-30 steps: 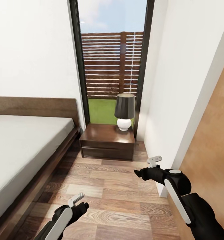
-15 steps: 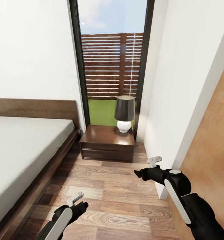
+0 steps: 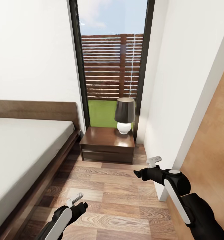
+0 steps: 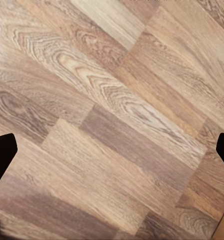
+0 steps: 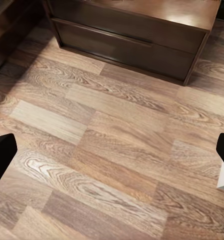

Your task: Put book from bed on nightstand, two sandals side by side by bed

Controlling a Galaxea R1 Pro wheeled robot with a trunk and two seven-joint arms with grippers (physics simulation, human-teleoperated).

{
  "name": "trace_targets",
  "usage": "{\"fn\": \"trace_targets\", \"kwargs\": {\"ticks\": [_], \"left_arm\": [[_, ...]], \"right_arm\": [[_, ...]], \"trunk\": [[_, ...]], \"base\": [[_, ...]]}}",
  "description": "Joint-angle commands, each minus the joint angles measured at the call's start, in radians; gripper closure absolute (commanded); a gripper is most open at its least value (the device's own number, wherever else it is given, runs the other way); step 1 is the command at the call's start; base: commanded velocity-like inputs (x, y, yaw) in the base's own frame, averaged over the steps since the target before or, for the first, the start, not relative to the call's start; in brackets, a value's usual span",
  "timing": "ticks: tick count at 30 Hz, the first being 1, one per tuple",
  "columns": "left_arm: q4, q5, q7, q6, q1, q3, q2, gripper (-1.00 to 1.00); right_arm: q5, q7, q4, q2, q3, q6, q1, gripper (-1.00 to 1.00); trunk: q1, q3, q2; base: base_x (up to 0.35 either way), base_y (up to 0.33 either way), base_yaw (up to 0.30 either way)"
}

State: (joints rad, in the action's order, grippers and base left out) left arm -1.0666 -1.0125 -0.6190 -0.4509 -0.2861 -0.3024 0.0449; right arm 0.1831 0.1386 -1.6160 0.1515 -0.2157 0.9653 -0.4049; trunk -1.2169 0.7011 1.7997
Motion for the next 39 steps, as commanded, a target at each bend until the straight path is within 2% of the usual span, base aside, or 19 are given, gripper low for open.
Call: {"fn": "trace_targets", "kwargs": {"ticks": [1, 15, 22, 39], "left_arm": [[-0.001, -0.007, -0.008, 0.0, -0.001, -0.003, 0.001, -1.0], [-0.001, -0.006, -0.008, 0.0, -0.001, -0.003, 0.0, -1.0], [0.0, -0.006, -0.008, 0.0, -0.001, -0.003, 0.0, -1.0], [0.006, -0.003, -0.008, 0.0, -0.001, -0.004, 0.0, -1.0]], "right_arm": [[0.001, 0.001, -0.001, 0.0, -0.001, 0.006, -0.001, -1.0], [0.0, 0.001, -0.001, -0.005, 0.001, 0.054, -0.008, -1.0], [0.001, 0.002, -0.001, -0.006, 0.003, 0.082, -0.012, -1.0], [0.001, 0.002, -0.001, -0.006, 0.005, 0.082, -0.014, -1.0]], "trunk": [[0.004, -0.002, -0.007], [0.058, -0.046, -0.105], [0.085, -0.068, -0.154], [0.15, -0.121, -0.273]], "base": [[0.0, 0.0, 0.0], [0.0, 0.0, 0.025], [0.0, 0.0, 0.19], [0.0, 0.0, 0.214]]}}
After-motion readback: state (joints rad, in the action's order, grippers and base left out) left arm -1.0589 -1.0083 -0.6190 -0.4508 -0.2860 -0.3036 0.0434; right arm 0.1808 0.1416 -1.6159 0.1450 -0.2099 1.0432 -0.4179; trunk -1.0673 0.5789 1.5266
